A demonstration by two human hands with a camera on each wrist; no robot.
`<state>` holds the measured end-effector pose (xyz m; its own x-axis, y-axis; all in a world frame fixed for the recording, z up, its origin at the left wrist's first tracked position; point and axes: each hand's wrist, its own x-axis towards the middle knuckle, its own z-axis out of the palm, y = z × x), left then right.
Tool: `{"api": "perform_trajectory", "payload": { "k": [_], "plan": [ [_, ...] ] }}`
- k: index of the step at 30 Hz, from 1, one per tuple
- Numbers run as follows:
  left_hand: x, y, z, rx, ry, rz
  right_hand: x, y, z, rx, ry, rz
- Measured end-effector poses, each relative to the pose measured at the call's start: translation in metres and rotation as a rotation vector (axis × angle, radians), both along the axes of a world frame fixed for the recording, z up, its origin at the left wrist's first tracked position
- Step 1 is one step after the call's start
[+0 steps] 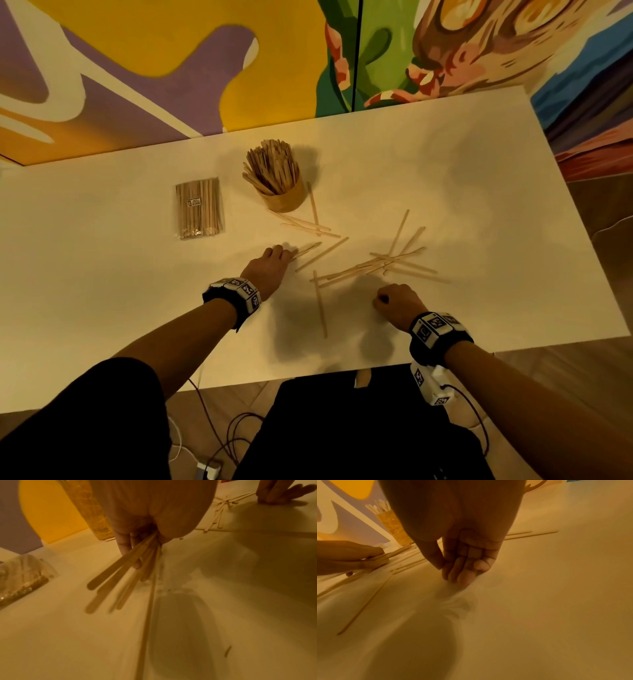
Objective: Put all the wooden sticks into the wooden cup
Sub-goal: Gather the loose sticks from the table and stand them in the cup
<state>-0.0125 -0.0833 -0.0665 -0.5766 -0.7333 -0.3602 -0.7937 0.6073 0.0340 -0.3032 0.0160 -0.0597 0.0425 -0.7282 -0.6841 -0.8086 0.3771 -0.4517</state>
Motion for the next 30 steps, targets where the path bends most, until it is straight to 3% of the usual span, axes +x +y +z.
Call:
{"api": "perform_trajectory", "payload": {
  "k": [6,17,23,27,30],
  "plan": [
    [0.001,-0.003,0.000,0.064,-0.042,0.156,0.001,-0.006,0.003,0.053,-0.092,-0.077],
    [0.006,-0.009,0.000,0.155,0.170,0.308,0.017,-0.009,0.005,0.126,-0.196,-0.178],
    [0.008,0.006,0.032,0.427,0.530,0.459,0.025,-0.032,0.023,-0.061,-0.326,-0.279],
    [-0.002,0.028,0.061,0.732,0.666,0.559,0.037,-0.058,0.042,-0.127,-0.508,-0.544],
    [-0.011,0.039,0.075,0.842,0.699,0.631,0.057,-0.071,0.058,-0.068,-0.585,-0.532]
  ]
}}
